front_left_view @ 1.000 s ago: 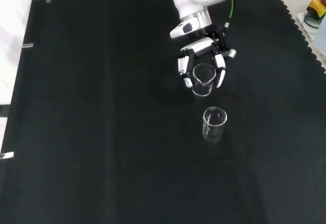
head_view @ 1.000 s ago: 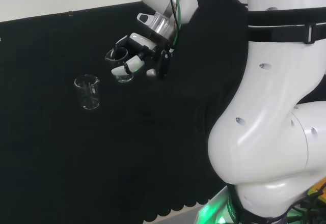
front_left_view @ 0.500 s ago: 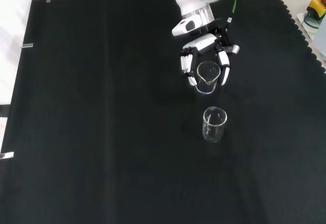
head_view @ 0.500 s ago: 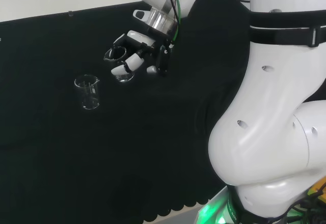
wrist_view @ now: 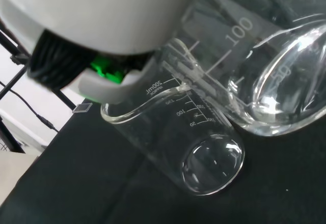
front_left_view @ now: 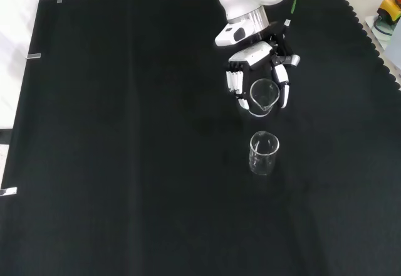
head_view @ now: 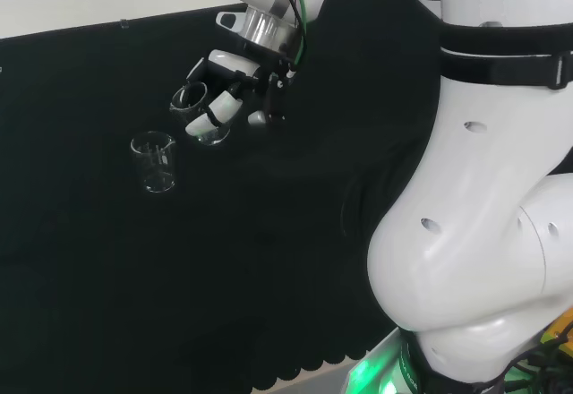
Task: Pick up the beaker on the right.
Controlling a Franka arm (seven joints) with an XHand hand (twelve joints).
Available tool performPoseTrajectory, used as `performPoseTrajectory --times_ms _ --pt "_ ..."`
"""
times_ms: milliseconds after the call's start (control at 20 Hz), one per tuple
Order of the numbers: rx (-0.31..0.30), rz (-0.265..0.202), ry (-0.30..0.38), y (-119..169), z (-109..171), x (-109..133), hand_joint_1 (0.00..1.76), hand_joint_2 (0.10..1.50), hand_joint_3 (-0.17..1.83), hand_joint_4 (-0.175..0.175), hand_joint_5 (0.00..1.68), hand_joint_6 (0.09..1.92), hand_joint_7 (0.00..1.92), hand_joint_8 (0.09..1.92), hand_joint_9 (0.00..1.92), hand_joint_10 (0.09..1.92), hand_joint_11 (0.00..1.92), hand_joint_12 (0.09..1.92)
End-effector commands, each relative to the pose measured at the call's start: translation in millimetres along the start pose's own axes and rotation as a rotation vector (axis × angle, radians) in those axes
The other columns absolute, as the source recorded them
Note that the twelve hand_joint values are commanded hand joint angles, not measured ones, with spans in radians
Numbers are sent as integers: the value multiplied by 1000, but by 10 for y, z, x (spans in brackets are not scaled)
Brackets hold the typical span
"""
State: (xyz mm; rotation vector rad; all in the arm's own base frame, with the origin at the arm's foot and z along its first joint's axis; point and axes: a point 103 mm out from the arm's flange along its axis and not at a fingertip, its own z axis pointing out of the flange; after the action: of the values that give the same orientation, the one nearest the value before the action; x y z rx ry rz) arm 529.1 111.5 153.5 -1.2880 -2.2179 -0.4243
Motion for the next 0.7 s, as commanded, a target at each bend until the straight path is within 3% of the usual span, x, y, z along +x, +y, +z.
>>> performPoseTrajectory --times_ms 50,200,400,450,650,700 --pt "21 -4 -28 27 13 107 1431 655 541 -175 1363 420 1435 484 1517 87 1218 745" --pt "29 -8 -32 44 21 153 1431 655 541 -175 1364 419 1435 482 1518 87 1218 744" --pt "28 -15 -23 -85 -117 13 1432 654 542 -175 1364 418 1436 480 1519 87 1219 744" --pt "14 10 -33 -95 -132 -7 1431 654 542 -175 1365 418 1436 479 1519 87 1219 744" --pt "21 -9 -20 -131 -179 -38 1431 653 543 -175 1365 417 1438 476 1520 87 1221 744" --pt "26 10 -49 -127 -178 -37 1431 653 544 -175 1365 417 1438 476 1520 87 1221 743"
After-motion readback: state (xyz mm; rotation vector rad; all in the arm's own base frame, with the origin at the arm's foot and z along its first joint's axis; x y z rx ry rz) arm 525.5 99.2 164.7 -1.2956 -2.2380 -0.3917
